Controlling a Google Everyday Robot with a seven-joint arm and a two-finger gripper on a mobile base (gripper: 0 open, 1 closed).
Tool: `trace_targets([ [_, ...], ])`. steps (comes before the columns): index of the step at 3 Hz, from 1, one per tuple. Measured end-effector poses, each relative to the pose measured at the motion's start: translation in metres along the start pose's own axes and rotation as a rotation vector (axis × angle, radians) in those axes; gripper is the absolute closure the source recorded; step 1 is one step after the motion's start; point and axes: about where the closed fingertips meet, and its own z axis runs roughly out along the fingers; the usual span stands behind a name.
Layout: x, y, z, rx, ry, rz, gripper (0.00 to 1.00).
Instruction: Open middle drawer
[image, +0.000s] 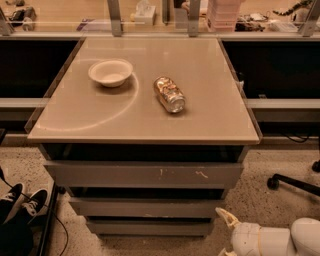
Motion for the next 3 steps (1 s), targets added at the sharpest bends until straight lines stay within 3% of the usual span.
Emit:
trace_targets([
  [1, -0.0127, -0.0164, 0.0263, -0.012, -0.001, -0.054, 0.0],
  [2, -0.0133, -0.017, 0.0278, -0.013, -0.001, -0.056, 0.0],
  [3, -0.0049, -0.0206, 0.0268, 0.043, -0.029, -0.035, 0.0],
])
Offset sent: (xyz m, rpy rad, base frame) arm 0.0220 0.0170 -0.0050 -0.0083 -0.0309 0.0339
